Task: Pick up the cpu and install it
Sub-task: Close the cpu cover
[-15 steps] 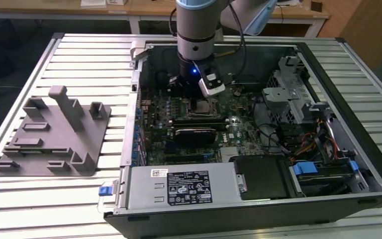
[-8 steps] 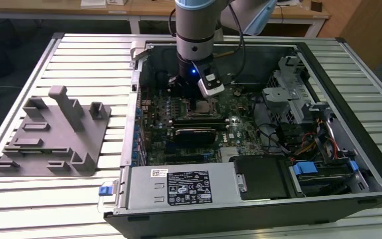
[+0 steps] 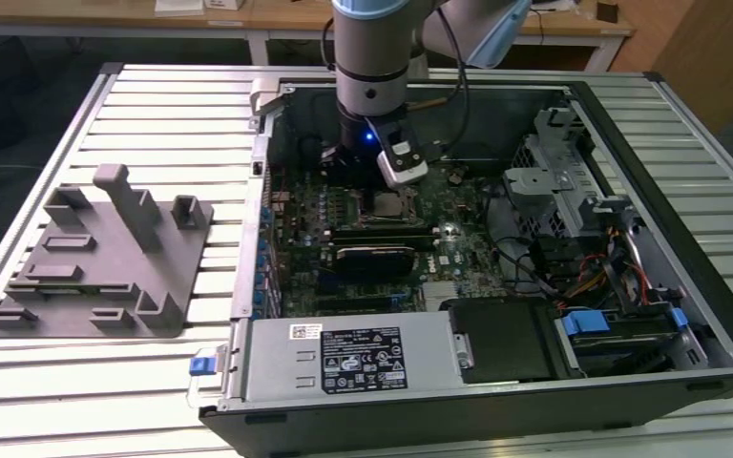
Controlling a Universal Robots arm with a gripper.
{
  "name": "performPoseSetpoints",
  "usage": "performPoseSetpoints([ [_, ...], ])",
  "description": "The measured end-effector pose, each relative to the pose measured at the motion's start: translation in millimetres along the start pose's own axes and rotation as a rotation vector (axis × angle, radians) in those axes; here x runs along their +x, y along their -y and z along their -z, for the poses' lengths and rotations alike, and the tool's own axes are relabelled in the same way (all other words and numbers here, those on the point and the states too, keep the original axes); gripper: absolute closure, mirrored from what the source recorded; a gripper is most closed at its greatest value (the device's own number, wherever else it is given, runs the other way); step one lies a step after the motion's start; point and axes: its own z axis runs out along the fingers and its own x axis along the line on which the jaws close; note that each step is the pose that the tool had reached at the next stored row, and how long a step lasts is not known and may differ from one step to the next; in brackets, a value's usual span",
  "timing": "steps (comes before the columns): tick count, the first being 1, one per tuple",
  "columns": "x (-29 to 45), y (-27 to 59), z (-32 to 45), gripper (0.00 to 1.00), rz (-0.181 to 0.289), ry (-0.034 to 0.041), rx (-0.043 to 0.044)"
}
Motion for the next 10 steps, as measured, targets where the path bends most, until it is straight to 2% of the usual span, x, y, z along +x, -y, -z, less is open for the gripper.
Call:
performPoseSetpoints([
  [10, 2.1, 0.3, -0.8, 0.89, 0.001, 0.0021, -0.0001],
])
